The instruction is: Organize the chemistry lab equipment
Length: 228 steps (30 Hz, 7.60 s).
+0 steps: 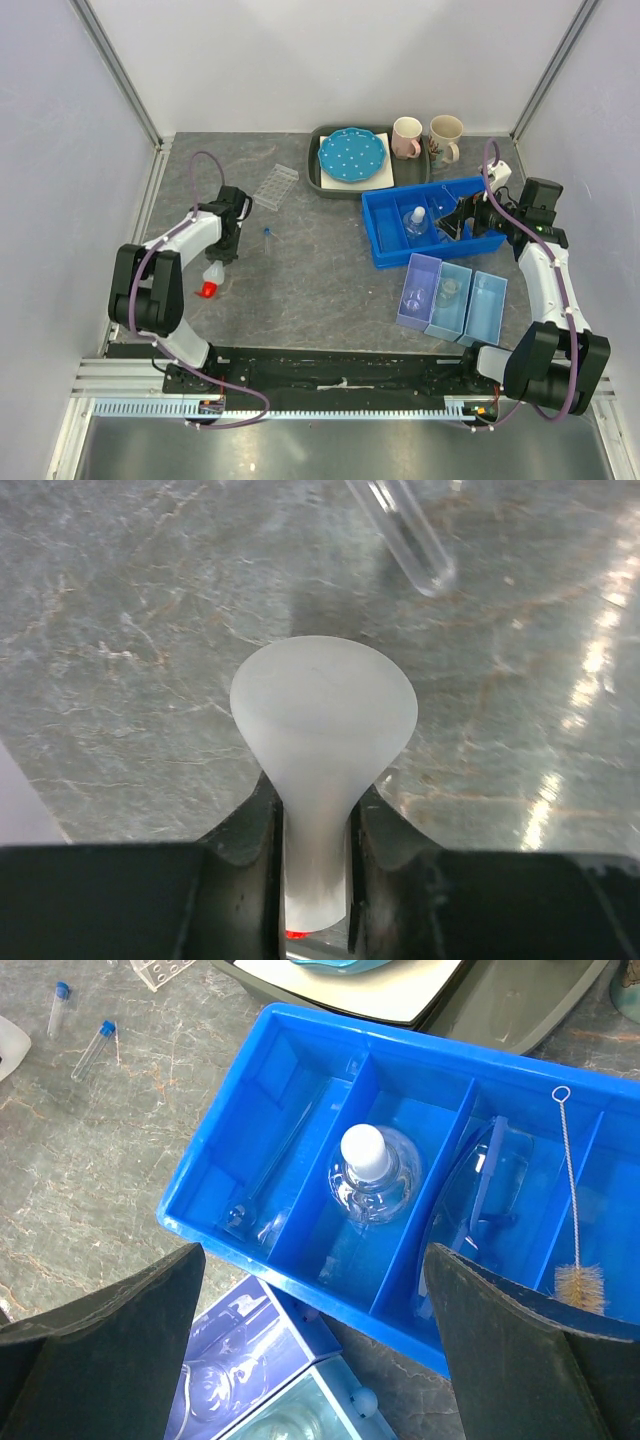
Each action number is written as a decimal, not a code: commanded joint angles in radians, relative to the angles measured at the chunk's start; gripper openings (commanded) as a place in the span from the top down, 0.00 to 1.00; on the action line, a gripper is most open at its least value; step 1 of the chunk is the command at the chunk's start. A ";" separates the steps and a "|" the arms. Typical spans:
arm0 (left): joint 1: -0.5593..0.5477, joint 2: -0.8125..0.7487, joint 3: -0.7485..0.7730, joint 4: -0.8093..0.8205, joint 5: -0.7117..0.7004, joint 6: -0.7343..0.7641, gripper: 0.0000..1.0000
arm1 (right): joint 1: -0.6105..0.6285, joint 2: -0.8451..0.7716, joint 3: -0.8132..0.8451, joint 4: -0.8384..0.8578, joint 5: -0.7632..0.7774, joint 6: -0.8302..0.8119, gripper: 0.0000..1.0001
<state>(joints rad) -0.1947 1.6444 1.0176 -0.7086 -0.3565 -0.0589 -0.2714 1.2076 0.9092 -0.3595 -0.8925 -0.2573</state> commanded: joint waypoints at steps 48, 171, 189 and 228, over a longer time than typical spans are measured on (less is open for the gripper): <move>-0.667 -0.339 -0.263 1.525 0.519 -0.818 0.95 | 0.649 0.099 0.184 -0.033 -0.258 0.329 0.06; -0.433 -0.842 -0.198 0.354 0.203 0.111 0.06 | -0.322 0.060 0.450 -0.997 0.041 -0.679 0.02; -0.005 -0.393 -0.039 0.239 0.668 -0.235 0.09 | -0.054 -0.057 0.019 0.100 -0.201 0.105 0.02; -0.147 0.330 0.375 -0.014 0.192 -0.236 0.59 | -0.040 -0.088 -0.038 0.077 -0.160 0.064 0.02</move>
<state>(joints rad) -0.3344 1.9469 1.3495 -0.7170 -0.1081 -0.2760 -0.3180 1.1099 0.8364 -0.2989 -1.0447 -0.1768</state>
